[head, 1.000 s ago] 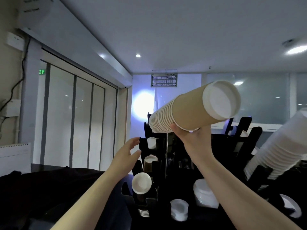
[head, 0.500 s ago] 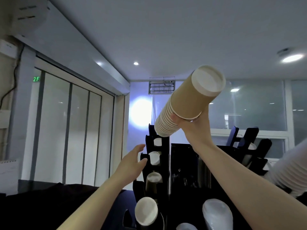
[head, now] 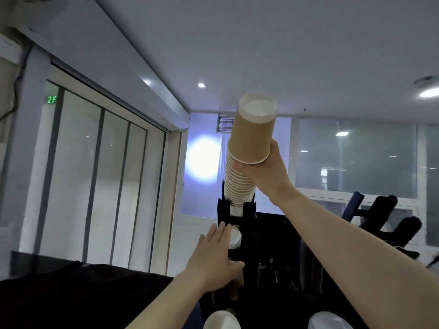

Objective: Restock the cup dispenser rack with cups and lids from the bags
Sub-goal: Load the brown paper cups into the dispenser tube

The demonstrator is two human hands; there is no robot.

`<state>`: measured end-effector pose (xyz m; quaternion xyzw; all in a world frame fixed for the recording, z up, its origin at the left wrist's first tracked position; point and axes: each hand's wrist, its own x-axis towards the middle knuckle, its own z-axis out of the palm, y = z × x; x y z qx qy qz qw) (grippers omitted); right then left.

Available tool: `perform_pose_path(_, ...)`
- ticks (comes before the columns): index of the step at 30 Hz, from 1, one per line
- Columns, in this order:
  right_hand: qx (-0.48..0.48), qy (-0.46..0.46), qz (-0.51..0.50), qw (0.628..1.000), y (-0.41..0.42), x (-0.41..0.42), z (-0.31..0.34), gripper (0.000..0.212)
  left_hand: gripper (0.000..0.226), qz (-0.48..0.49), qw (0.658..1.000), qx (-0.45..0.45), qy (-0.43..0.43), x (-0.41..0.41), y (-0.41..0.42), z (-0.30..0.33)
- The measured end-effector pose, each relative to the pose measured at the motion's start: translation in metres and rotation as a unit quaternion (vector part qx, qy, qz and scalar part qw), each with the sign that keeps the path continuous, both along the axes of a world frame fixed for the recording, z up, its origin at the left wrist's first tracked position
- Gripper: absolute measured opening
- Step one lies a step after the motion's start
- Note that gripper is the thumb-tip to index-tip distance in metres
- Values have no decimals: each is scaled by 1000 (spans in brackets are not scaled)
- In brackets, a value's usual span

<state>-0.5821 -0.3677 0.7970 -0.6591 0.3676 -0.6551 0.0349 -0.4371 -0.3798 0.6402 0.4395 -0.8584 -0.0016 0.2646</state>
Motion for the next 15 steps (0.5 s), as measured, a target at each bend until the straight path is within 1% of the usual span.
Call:
perform_pose_path(3,16,5,-2,1000,-12,4,0,81,86,4,1000,-4,-16,1,-2,2)
perform_pose_path(8,45,18,-18,999,-28,6,1,94,85,0,1000,-4,-23,4,0,2)
perform_pose_path(15,82,3,-34,996,-44,11,18,90,88,-23,1000,12,-11,9,0,4)
